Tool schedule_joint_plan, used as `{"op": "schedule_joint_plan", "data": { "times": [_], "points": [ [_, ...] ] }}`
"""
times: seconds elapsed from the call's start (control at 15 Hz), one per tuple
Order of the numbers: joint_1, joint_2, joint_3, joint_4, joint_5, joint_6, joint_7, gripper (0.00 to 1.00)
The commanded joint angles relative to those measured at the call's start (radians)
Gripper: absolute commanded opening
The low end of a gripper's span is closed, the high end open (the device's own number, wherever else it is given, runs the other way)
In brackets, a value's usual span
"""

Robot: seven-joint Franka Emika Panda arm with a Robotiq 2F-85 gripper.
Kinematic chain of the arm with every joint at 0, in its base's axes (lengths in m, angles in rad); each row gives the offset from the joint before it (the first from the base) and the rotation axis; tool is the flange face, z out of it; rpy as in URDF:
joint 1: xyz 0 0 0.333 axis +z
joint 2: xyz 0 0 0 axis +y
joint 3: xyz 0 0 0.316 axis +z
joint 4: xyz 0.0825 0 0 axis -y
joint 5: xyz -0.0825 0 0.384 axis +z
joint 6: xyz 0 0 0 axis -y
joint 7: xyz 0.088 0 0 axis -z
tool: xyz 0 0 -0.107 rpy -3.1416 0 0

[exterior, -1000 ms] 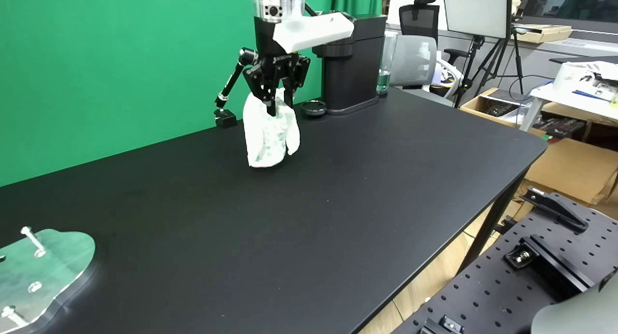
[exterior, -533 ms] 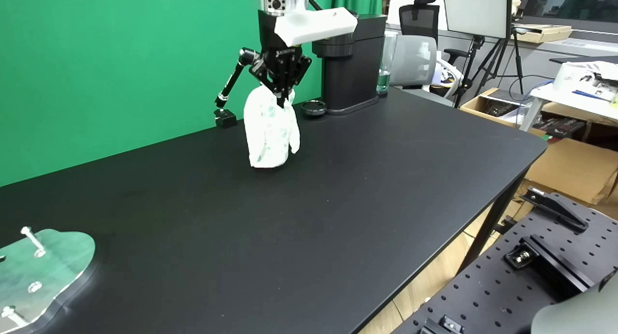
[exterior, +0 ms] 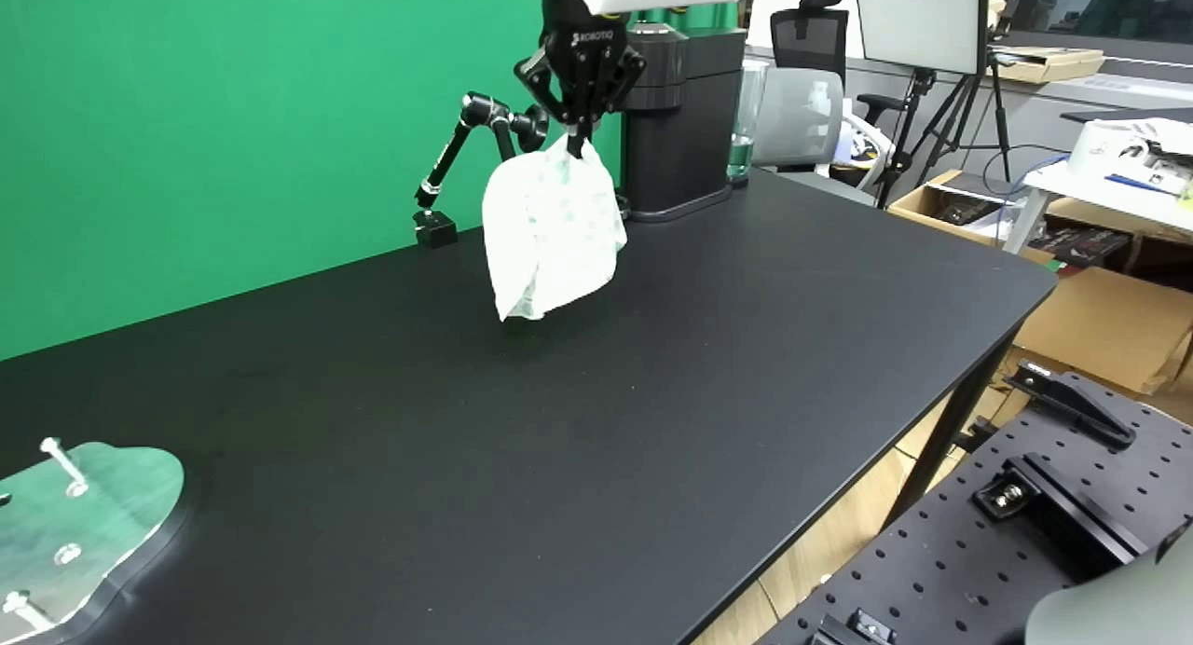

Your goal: Place the cloth on the table

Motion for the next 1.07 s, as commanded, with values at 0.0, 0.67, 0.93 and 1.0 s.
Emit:
{"op": "schedule_joint_plan", "data": {
  "times": [0.0,0.67,0.93,1.0],
  "points": [
    [-0.033,-0.144,-0.008,-0.106,-0.001,-0.027,0.074,0.00],
    [-0.168,-0.236,-0.027,-0.215,0.005,-0.089,0.174,0.00],
    [-0.207,-0.207,-0.026,-0.220,-0.017,-0.078,0.221,0.00],
    [-0.215,-0.199,-0.026,-0.219,-0.020,-0.076,0.232,0.00]
  ]
}}
